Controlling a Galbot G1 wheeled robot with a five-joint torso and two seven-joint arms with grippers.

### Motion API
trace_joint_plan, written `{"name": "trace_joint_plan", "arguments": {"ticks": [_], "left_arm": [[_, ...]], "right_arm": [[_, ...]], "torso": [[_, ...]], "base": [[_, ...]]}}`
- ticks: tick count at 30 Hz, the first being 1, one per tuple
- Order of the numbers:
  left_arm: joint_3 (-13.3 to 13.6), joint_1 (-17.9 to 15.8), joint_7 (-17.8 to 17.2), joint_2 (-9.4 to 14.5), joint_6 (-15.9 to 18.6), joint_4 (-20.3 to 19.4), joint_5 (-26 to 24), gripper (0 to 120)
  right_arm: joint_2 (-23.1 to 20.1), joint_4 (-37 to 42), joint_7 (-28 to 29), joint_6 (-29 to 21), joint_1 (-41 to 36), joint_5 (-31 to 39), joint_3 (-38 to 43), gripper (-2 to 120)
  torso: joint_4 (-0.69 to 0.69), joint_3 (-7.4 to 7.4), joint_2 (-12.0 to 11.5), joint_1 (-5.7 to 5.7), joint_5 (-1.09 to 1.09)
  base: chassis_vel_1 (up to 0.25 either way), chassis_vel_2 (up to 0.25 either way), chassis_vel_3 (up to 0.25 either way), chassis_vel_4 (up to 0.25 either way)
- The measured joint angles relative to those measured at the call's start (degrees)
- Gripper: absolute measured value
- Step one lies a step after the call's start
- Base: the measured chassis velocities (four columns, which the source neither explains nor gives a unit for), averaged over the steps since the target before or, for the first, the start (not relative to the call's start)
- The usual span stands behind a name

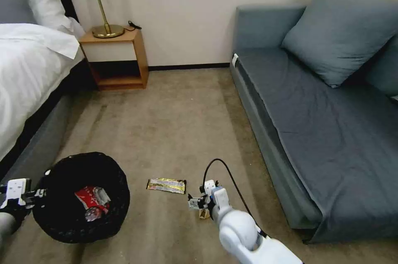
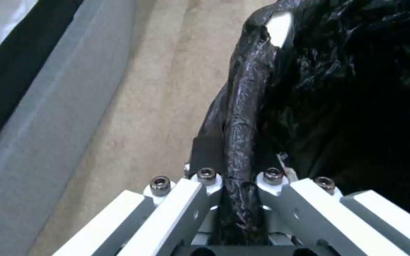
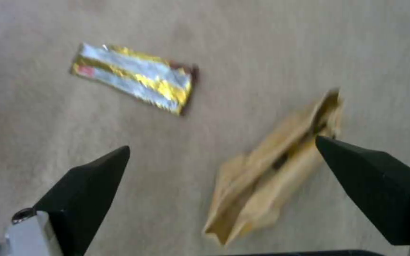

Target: Pick up the trash bin, then pick up the garbage on the floor and place it into the trash bin.

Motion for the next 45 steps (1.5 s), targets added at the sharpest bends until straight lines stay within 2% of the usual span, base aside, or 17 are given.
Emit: {"name": "trace_joint_plan", "arguments": {"ticks": [3, 7, 20, 22, 24, 26, 27, 32, 33, 35, 38, 40, 43, 45], "left_arm": [[0.02, -0.05, 0.01, -0.05, -0.02, 0.08, -0.01, 3], [0.02, -0.04, 0.01, -0.16, -0.05, 0.09, -0.01, 3], [-0.23, 0.12, 0.13, -0.2, -0.16, 0.09, -0.04, 3], [-0.23, 0.11, 0.13, -0.17, -0.16, 0.09, -0.05, 3], [-0.23, 0.1, 0.14, -0.16, -0.16, 0.09, -0.06, 3], [-0.23, 0.11, 0.14, -0.08, -0.17, 0.09, -0.07, 3], [-0.23, 0.11, 0.14, -0.08, -0.17, 0.09, -0.07, 3], [-0.23, 0.13, 0.14, -0.05, -0.17, 0.08, -0.1, 3], [-0.23, 0.13, 0.14, -0.05, -0.17, 0.08, -0.1, 3], [-0.23, 0.14, 0.14, -0.05, -0.17, 0.03, -0.13, 3], [-0.23, 0.16, 0.14, -0.04, -0.17, 0.02, -0.16, 3], [-0.28, 0.2, 0.14, 0.04, -0.17, 0.02, -0.18, 3], [-0.31, 0.2, 0.14, 0.14, -0.17, 0.02, -0.2, 3], [-0.32, 0.17, 0.14, 0.23, -0.17, 0.03, -0.23, 3]], "right_arm": [[1.05, -3.28, 2.23, -1.09, 2.19, 4.77, 0.36, 100], [1.91, -7.27, 2.75, -1.05, 3.67, 5.96, 0.34, 100], [5.58, -18.08, 1.45, -0.51, 5.94, 2.82, 1.92, 98], [6.12, -19.65, 1.0, -0.44, 6.09, 2.58, 2.48, 90], [6.23, -20.03, 0.86, -0.43, 6.11, 2.47, 2.63, 88], [6.73, -21.57, 0.25, -0.38, 6.16, 1.78, 3.3, 77], [6.73, -21.57, 0.25, -0.38, 6.16, 1.78, 3.3, 77], [7.01, -22.72, -0.65, -0.3, 6.22, 1.39, 3.66, 58], [7.01, -22.72, -0.65, -0.3, 6.22, 1.39, 3.66, 58], [7.16, -23.31, -1.22, -0.16, 6.28, 1.31, 3.79, 45], [7.24, -23.62, -1.49, -0.06, 6.34, 1.28, 3.8, 39], [7.5, -24.15, -1.76, 0.09, 6.42, 1.07, 3.84, 28], [7.63, -24.37, -1.92, 0.19, 6.43, 0.87, 3.84, 22], [7.67, -24.55, -2.24, 0.34, 6.42, 0.47, 3.84, 11]], "torso": [[0.0, 0.0, 0.0, 0.0, 0.0], [0.0, 0.0, 0.0, 0.0, 0.0], [0.0, 0.0, 0.0, 0.0, 0.0], [0.0, 0.0, 0.0, 0.0, 0.0], [0.0, 0.0, 0.0, 0.0, 0.0], [0.0, 0.0, 0.0, 0.0, 0.0], [0.0, 0.0, 0.0, 0.0, 0.0], [0.0, 0.0, 0.0, 0.0, 0.0], [0.0, 0.0, 0.0, 0.0, 0.0], [0.0, 0.0, 0.0, 0.0, 0.0], [0.0, 0.0, 0.0, 0.0, 0.0], [0.0, 0.0, 0.0, 0.0, 0.0], [0.0, 0.0, 0.0, 0.0, 0.0], [0.0, 0.0, 0.0, 0.0, 0.0]], "base": [[0.0, 0.0, 0.0, 0.0], [0.0, 0.0, 0.0, 0.0], [0.0, 0.0, 0.0, 0.0], [0.0, 0.0, 0.0, 0.0], [0.0, 0.0, 0.0, 0.0], [0.0, 0.0, 0.0, 0.0], [0.0, 0.0, 0.0, 0.0], [0.0, 0.0, 0.0, 0.0], [0.0, 0.0, 0.0, 0.0], [0.0, 0.0, 0.0, 0.0], [0.0, 0.0, 0.0, 0.0], [0.0, 0.0, 0.0, 0.0], [0.0, 0.0, 0.0, 0.0], [0.0, 0.0, 0.0, 0.0]]}}
